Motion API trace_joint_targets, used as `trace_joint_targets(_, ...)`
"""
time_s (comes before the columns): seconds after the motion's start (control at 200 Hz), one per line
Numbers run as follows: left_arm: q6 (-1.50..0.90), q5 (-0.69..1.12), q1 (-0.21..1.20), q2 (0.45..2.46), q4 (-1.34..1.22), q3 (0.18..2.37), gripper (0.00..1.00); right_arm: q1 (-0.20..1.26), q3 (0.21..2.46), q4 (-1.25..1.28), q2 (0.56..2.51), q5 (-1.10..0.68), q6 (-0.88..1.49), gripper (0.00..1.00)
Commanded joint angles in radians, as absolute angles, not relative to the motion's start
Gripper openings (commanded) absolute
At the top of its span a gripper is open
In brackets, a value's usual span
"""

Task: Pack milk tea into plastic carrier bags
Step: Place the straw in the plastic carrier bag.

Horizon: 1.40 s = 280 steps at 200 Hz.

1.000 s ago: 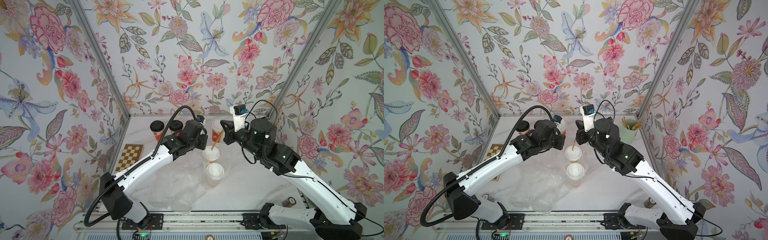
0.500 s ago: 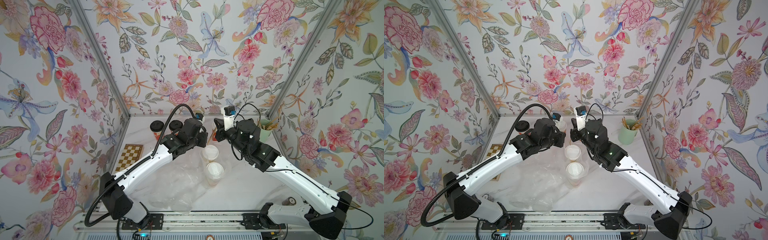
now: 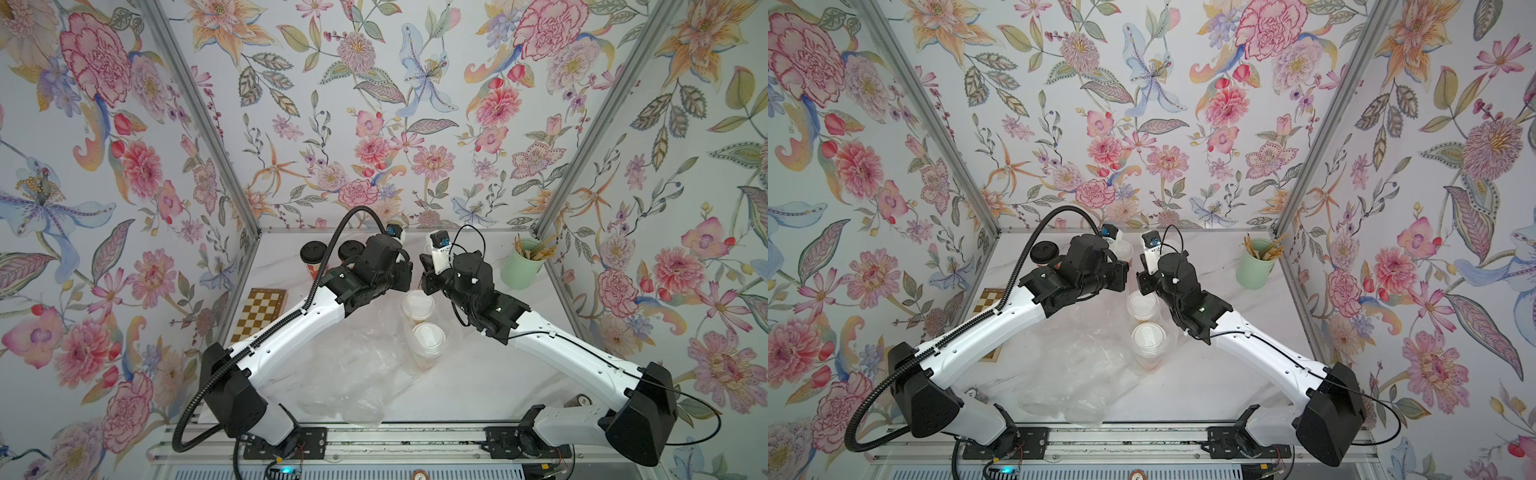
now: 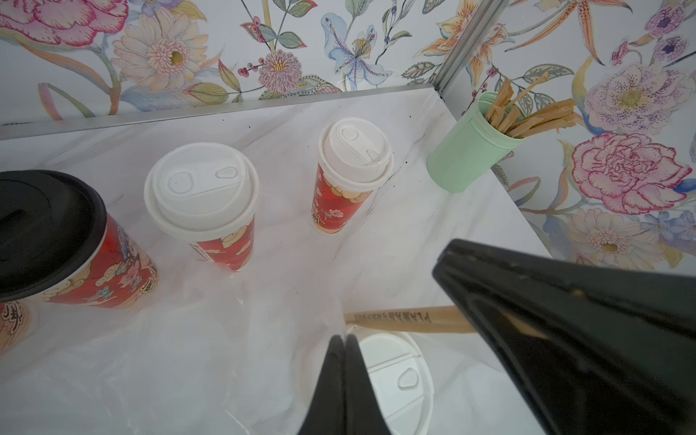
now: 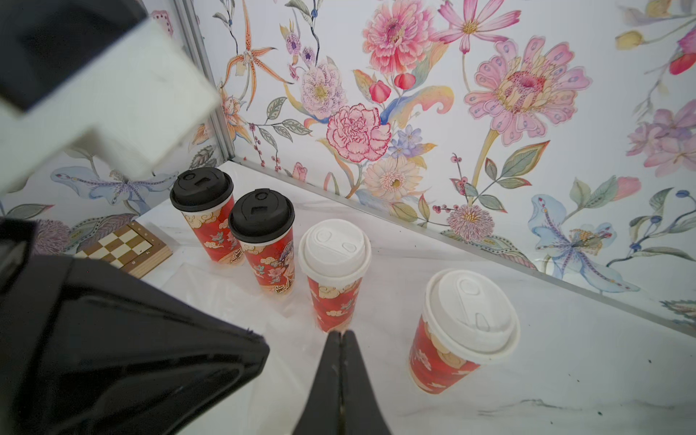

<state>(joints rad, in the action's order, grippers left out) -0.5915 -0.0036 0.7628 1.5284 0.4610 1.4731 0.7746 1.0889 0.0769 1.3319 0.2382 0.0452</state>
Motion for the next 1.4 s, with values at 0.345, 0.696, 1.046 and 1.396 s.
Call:
trace_joint_targets(0.345, -0.614, 0.012, 0.74, 1.544, 0.433, 1.454, 0.0, 0.762, 0.93, 0.204, 1.431, 0.177, 0.11, 0.01)
trace_joint_targets(0.696, -0.624, 0.017, 0.741, 1.527, 0.435, 1.447, 0.14, 0.741, 0.982, 0.102, 1.405, 0.138, 0.124, 0.22)
trace_joint_targets(1.046, -0.621, -0.002, 0.745, 1.451, 0.506, 1.444, 0.35, 0.669, 1.192, -0.163, 1.316, 0.047, 0.144, 0.4)
trace_joint_targets(1.396, -0.633, -0.023, 0.786, 1.35, 0.577, 1.389, 0.45, 0.397, 1.32, -0.37, 1.313, -0.01, 0.14, 0.39)
